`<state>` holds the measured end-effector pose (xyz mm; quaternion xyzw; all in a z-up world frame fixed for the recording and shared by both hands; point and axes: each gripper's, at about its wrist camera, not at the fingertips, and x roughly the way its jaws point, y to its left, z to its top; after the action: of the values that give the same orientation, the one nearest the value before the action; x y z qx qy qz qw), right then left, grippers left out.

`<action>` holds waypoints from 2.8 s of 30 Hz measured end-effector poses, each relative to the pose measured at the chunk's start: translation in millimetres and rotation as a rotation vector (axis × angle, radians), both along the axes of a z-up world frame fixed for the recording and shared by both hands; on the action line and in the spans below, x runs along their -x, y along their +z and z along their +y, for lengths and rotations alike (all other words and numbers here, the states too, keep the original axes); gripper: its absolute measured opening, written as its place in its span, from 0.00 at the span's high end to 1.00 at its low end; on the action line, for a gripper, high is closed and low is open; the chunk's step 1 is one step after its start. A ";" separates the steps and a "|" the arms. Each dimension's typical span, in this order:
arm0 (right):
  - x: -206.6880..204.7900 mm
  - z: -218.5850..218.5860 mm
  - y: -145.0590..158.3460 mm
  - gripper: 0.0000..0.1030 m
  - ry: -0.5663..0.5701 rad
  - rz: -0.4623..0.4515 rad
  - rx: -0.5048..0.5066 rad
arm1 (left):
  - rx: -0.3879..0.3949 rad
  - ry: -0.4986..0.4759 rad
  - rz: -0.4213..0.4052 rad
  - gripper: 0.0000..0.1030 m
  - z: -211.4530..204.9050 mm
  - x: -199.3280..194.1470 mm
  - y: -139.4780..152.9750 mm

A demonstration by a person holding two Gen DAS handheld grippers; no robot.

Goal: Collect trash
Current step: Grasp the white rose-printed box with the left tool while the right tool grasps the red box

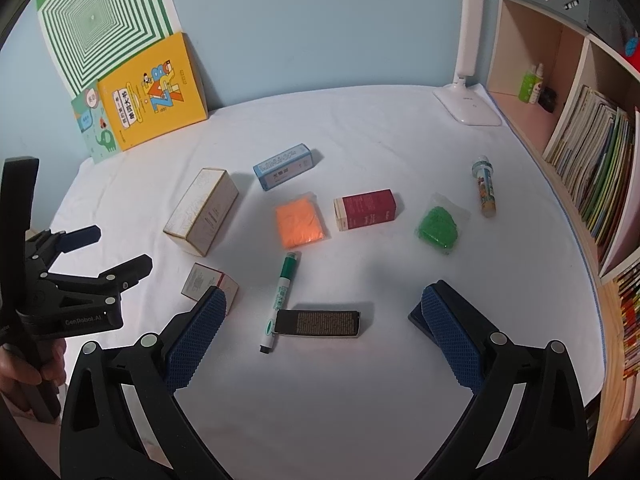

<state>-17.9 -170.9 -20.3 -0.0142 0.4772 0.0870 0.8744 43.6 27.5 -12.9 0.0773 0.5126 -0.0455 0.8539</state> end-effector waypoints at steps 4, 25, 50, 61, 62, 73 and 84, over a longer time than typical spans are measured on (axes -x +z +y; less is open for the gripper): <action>-12.6 -0.4 -4.8 0.06 0.015 0.015 0.022 | -0.012 -0.009 0.024 0.06 -0.4 -12.2 -6.9; -102.1 -9.7 -54.5 0.06 0.042 0.122 0.061 | -0.051 0.013 0.142 0.12 0.1 -85.7 -55.1; -158.9 -13.5 -104.8 0.32 0.055 0.212 0.093 | -0.002 0.023 0.229 0.54 11.9 -121.5 -97.0; -141.1 -19.9 -80.8 0.32 0.033 0.160 0.057 | 0.002 -0.007 0.190 0.54 -3.8 -104.9 -69.6; -138.2 -20.4 -77.7 0.32 0.029 0.153 0.056 | 0.003 -0.011 0.185 0.54 -5.1 -102.8 -66.9; -80.0 -42.1 -43.2 0.32 -0.056 0.079 0.044 | 0.004 -0.124 0.126 0.54 -37.0 -60.3 -35.5; 14.9 -85.0 -15.7 0.32 -0.254 0.032 0.035 | 0.017 -0.331 0.111 0.54 -90.9 -1.5 -19.9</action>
<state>-32.8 -256.0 -36.0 0.0325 0.4903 -0.0326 0.8703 45.0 -63.4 -32.8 0.1508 0.5387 -0.1942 0.8058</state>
